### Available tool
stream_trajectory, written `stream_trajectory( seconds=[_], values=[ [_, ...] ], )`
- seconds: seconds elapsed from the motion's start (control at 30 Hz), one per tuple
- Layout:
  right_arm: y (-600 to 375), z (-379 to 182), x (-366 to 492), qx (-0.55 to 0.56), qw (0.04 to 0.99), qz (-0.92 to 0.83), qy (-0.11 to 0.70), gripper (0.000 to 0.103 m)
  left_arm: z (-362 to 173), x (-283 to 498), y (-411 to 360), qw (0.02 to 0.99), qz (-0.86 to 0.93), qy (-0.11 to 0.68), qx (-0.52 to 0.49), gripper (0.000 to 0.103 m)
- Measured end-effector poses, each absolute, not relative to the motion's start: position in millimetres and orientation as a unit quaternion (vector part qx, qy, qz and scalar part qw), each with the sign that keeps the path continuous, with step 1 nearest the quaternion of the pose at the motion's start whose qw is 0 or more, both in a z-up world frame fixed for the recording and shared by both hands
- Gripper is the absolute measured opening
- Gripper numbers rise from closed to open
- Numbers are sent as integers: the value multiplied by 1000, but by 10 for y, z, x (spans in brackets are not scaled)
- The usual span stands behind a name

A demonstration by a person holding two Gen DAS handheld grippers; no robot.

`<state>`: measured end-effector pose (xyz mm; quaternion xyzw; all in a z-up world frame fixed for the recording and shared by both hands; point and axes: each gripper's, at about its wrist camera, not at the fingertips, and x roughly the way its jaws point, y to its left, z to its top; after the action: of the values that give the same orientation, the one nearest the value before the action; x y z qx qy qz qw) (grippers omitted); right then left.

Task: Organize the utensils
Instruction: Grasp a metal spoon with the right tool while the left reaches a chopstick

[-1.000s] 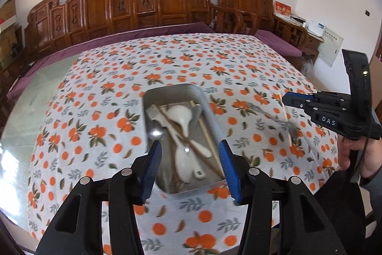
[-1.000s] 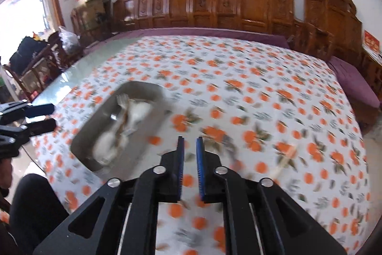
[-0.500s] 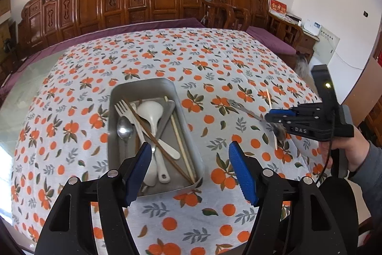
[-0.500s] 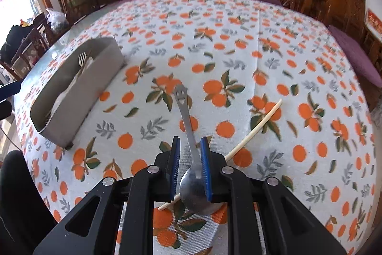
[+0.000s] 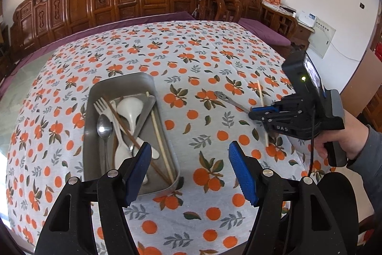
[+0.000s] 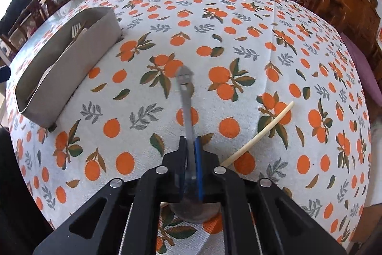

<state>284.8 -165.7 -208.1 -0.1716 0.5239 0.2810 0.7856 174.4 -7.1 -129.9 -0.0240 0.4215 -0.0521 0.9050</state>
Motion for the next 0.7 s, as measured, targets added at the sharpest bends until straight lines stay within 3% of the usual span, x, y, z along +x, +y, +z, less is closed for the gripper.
stream_trajectory(
  seconds=[0.7],
  values=[
    [-2557, -1596, 2586, -102, 825, 270, 485, 7, -1510, 2119, -758, 893, -102, 439, -5, 64]
  ],
)
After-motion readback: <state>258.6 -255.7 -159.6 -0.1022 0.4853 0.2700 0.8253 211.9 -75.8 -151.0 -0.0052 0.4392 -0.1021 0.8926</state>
